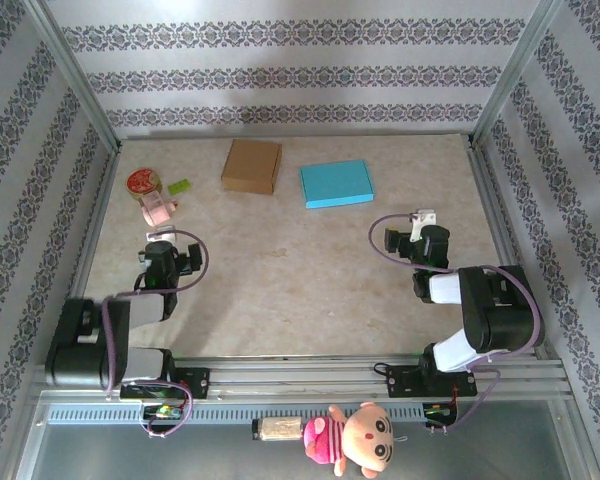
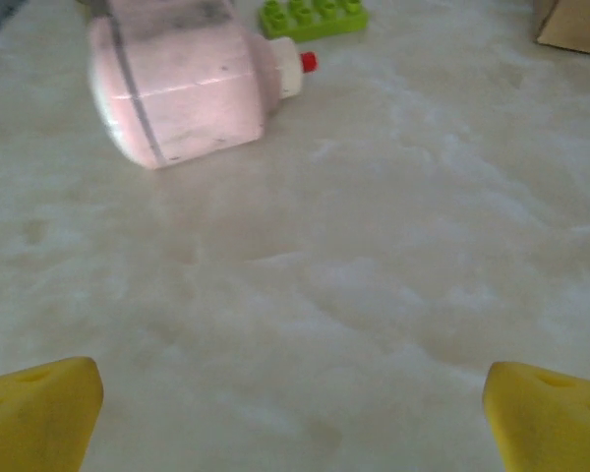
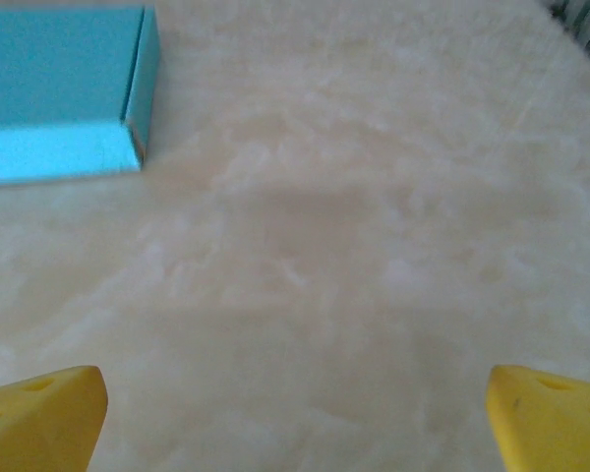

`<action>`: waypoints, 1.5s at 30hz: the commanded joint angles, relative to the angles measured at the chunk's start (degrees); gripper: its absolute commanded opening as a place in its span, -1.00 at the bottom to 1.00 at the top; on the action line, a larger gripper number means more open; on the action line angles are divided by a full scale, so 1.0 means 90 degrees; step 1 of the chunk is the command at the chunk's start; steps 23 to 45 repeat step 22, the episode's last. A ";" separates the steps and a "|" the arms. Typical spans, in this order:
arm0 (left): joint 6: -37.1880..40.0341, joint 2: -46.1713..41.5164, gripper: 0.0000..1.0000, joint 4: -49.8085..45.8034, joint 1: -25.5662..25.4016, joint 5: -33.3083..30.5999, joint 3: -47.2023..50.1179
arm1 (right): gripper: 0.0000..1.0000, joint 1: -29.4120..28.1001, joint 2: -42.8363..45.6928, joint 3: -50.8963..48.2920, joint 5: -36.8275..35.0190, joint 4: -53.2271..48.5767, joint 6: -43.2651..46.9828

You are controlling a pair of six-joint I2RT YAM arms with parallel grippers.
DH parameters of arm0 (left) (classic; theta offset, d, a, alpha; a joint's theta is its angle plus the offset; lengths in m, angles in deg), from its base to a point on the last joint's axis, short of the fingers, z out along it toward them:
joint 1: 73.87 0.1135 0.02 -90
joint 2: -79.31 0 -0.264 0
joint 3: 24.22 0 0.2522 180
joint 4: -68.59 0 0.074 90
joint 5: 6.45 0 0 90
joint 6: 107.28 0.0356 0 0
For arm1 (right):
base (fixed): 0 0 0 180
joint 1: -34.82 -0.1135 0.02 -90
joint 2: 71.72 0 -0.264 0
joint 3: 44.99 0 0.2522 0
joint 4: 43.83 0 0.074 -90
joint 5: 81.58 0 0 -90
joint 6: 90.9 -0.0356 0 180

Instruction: Fold the paper box

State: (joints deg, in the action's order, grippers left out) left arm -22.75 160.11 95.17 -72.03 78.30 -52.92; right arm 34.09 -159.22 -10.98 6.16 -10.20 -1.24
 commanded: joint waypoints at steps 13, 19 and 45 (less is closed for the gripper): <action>0.0526 0.1191 0.99 0.1729 0.0194 0.1861 -0.0730 | 0.96 -0.0009 0.0039 0.0188 0.0100 0.0584 -0.0144; 0.0561 0.1188 0.99 0.1691 0.0176 0.1888 -0.0745 | 0.96 -0.0007 0.0024 0.0206 0.0107 0.0580 -0.0161; 0.0569 0.1178 0.98 0.1685 0.0176 0.1895 -0.0742 | 0.96 -0.0007 0.0030 0.0192 0.0105 0.0579 -0.0167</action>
